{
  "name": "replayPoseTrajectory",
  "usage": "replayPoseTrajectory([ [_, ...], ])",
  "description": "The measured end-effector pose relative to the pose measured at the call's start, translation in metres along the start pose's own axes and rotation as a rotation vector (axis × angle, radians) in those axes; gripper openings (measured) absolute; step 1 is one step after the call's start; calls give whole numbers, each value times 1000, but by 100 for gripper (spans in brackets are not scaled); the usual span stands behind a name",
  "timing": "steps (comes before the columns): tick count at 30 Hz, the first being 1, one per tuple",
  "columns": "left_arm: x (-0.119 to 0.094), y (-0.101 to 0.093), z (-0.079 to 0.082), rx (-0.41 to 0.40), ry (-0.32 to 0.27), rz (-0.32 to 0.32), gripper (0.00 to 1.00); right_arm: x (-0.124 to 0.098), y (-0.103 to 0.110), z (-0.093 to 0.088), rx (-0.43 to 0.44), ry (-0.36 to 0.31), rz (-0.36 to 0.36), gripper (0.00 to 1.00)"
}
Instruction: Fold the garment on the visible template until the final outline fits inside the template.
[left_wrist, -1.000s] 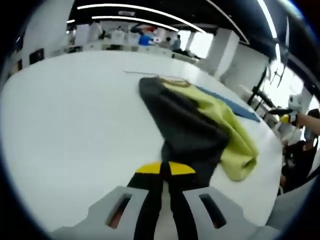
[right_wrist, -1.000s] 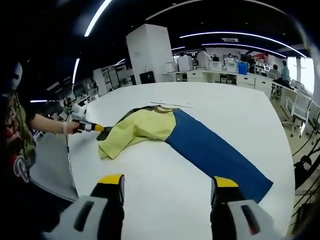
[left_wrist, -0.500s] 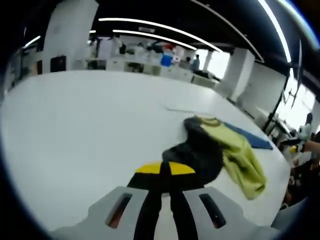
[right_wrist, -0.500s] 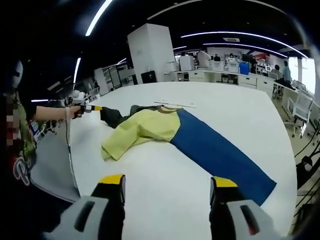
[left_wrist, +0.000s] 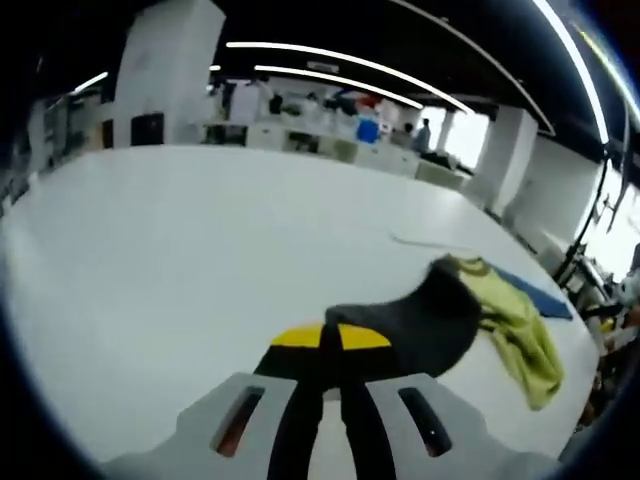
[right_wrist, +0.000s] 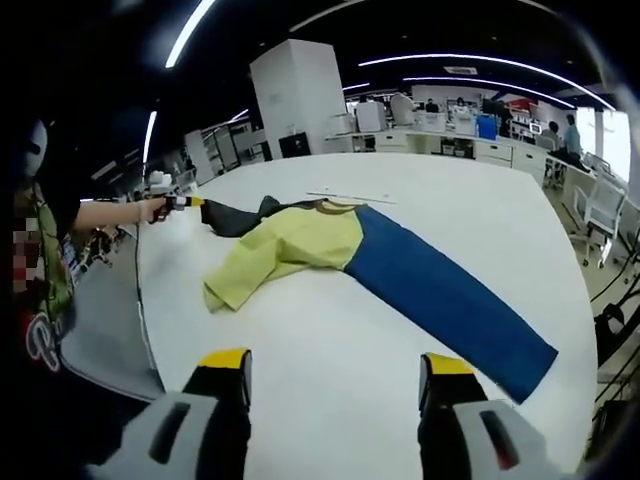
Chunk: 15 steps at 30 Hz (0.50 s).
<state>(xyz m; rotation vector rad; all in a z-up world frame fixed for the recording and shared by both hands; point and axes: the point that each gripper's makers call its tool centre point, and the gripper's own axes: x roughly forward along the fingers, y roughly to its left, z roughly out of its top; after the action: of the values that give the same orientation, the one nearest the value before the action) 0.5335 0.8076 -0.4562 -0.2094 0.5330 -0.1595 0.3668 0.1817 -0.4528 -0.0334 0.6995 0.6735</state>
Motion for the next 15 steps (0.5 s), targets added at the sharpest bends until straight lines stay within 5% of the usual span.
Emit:
replayPoseTrajectory([
  [9, 24, 49, -8, -49, 31, 67, 0, 10, 6, -10, 27, 39, 10, 67],
  [15, 36, 67, -30, -79, 137, 110, 0, 17, 9, -5, 34, 42, 20, 66],
])
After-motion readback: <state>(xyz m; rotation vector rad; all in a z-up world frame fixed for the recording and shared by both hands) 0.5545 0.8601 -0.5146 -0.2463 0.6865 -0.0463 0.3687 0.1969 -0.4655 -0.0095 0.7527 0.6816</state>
